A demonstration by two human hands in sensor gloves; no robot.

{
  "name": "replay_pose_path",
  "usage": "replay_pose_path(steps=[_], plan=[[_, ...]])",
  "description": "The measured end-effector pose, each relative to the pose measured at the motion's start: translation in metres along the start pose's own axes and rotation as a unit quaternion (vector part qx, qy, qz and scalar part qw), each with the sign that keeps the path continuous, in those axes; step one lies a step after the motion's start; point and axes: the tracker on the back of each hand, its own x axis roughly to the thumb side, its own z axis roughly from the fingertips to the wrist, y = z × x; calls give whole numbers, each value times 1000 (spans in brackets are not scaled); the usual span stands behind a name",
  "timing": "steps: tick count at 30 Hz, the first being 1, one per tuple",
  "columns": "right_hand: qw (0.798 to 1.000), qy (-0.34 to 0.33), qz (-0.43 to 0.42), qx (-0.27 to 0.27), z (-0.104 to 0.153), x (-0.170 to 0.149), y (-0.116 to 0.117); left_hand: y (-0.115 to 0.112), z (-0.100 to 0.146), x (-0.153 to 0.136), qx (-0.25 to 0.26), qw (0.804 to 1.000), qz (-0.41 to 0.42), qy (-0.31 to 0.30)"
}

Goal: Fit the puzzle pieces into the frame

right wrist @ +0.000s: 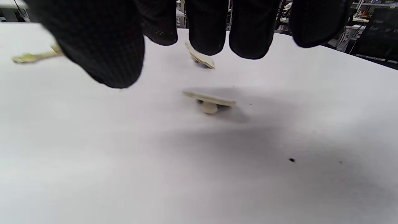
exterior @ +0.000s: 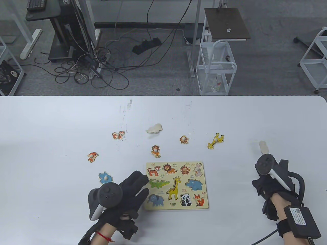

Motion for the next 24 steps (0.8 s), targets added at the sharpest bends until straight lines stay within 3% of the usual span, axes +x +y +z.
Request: replay_pose_path(steps=[4,10,19,24], plan=[[1000,13,22,-2,-10,-3,13,1,0,-1,3,1000,3,3],[998,-5,36,-57,-12,2,21,3,1,-1,8,1000,4,2],[995,-13,38,-90,-11,3,23,0,0,0,-5,1000,-2,3],[988,-17,9,-151,-4,-2,17,-1,0,2,-10,1000,0,-3]])
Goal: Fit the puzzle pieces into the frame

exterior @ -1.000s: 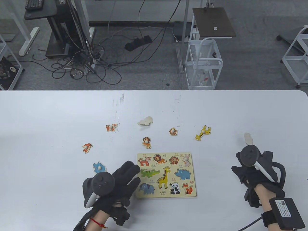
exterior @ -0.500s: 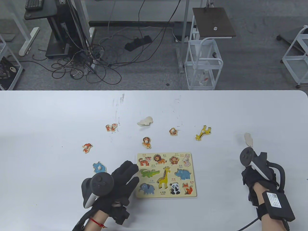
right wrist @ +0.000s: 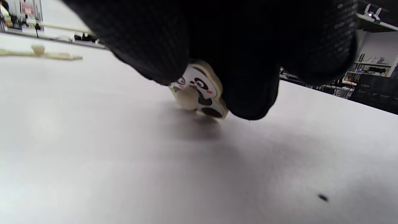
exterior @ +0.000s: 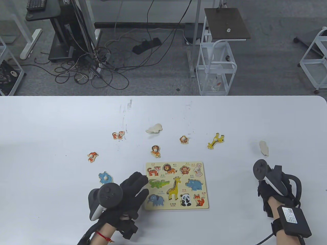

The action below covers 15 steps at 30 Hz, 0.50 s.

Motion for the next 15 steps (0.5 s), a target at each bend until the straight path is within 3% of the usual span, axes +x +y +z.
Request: replay_pose_path(steps=[7,11,15], plan=[[996,-5,-87,9,8,-8,-20,-5,0,3,-5,1000,0,-5],[990,-66,-122,11,21,8,-43,-10,0,4,-15,1000,9,-9],[980,-133,-145,-29,39,34,-68,-13,0,7,-19,1000,9,-16]])
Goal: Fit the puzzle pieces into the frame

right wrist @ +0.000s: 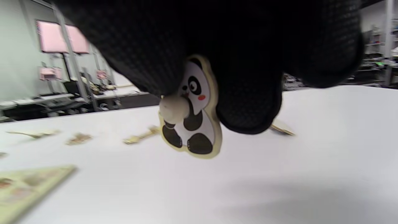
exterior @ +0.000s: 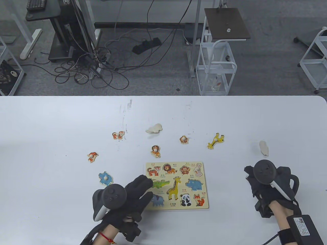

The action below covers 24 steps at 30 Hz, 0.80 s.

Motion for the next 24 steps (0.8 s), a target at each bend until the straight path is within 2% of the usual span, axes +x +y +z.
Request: replay_pose_path(steps=[7,10,13,20,24], plan=[[987,-124,-99,-7,21,79,-15,-6,0,9,6,1000,16,-23],[975,-168,-146,-4,30,109,-13,-9,0,13,3,998,46,-33],[960,-206,-190,15,38,137,-5,-16,-1,14,-26,994,103,-34],[938,-252,-236,32,48,183,10,-26,-3,18,-77,981,174,-41],[935,-260,-240,36,47,198,15,-27,-1,19,-80,979,181,-39]])
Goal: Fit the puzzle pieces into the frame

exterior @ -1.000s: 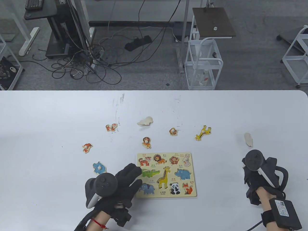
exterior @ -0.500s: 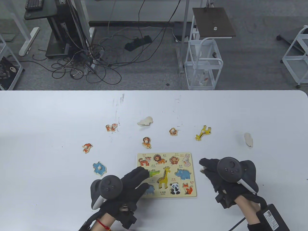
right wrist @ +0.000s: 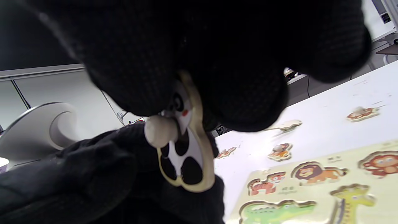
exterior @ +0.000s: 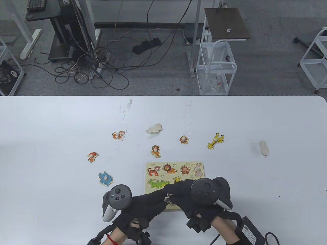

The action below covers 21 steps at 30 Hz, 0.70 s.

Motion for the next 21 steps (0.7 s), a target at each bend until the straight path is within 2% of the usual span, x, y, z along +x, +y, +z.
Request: replay_pose_path(steps=[7,10,14,21], plan=[[1000,2,6,3,-4,5,10,9,1,-2,23,1000,-9,7],[998,-3,52,-46,-1,11,6,14,3,-4,53,998,-11,20],[985,-29,139,-98,8,28,3,19,4,-13,75,994,48,57],[960,-64,227,-152,27,37,27,16,3,-14,56,992,98,62]])
